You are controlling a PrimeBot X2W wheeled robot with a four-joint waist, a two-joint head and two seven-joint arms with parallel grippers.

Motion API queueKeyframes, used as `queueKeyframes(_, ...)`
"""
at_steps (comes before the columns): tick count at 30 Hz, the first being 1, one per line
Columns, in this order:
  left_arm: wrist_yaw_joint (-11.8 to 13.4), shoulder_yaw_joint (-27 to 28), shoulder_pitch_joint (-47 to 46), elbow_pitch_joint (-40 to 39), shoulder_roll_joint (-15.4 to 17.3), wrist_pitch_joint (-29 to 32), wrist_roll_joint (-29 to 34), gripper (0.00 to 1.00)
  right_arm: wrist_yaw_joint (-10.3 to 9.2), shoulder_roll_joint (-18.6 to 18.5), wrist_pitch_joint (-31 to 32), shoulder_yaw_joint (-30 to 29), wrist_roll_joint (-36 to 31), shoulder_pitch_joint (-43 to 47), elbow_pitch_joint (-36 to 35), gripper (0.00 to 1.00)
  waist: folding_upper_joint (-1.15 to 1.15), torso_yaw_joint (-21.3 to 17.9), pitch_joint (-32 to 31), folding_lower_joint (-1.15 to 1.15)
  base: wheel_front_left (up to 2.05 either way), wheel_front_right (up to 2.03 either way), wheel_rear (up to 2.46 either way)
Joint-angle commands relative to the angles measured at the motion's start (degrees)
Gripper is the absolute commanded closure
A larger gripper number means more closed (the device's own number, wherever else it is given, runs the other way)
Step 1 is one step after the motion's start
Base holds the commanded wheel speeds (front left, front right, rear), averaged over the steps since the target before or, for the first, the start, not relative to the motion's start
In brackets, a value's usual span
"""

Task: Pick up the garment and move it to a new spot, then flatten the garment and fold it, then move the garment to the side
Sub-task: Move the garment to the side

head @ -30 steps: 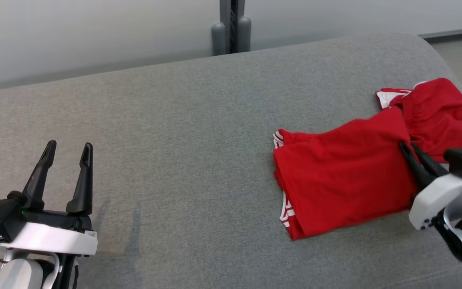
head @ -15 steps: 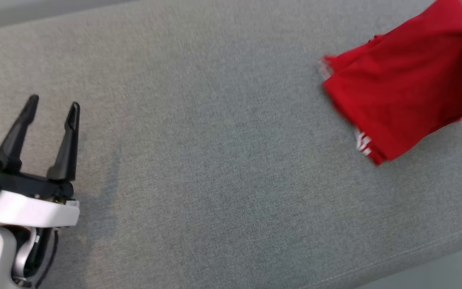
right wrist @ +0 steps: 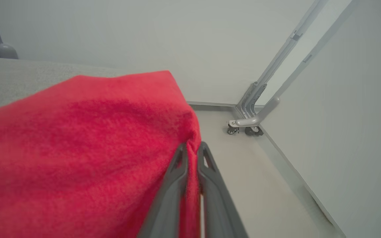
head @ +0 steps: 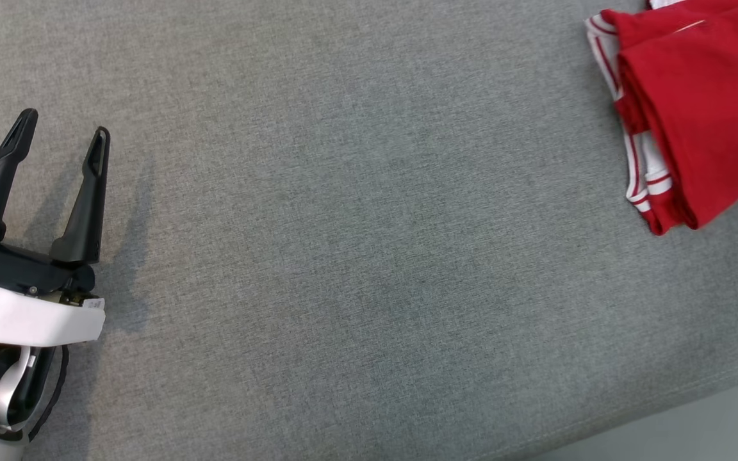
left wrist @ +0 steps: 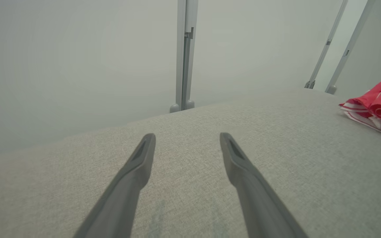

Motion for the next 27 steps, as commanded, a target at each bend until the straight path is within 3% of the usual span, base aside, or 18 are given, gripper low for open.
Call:
queueKeyframes(1,-0.28,0.01,-1.42,-0.26,0.33,-0.02,0.21,0.00,-0.04,-0.17,-0.61,-1.86,-0.78,-0.92,1.47,0.51,0.00,0.29,0.47,0.00,0.00,0.00,0.00)
queueKeyframes(2,-0.35,-0.13,-1.49,-0.21,0.36,-0.02,0.19,0.00,-0.05,-0.12,-0.67,-3.62,-1.33,-1.20,3.02,0.00,0.00,0.43,0.57,0.00,0.00,0.00,0.00)
queueKeyframes(7,0.05,-0.35,-1.19,0.77,0.04,-0.67,-0.05,0.00,-0.04,1.99,-3.24,-7.66,-3.63,-0.95,6.12,0.00,0.00,0.90,-0.08,0.00,0.00,0.00,0.00)
queueKeyframes(12,0.93,-0.21,0.84,2.74,-1.11,-2.02,-0.85,0.00,-0.04,4.82,-5.22,-9.76,-2.60,2.26,3.89,0.00,0.00,1.36,-3.54,0.00,0.00,0.00,0.00)
queueKeyframes(19,2.74,0.28,4.21,5.63,-3.90,-4.06,-1.97,0.00,-0.04,9.36,-5.54,-11.74,-0.48,10.77,-9.50,0.00,0.00,2.68,-10.40,0.00,0.00,0.00,0.00)
queueKeyframes(27,4.51,-0.41,8.06,7.54,-6.16,-5.18,-2.09,0.00,-0.03,15.89,-5.30,-8.84,-0.93,21.35,-23.01,0.00,0.00,6.13,-17.29,0.00,0.00,0.00,0.00)
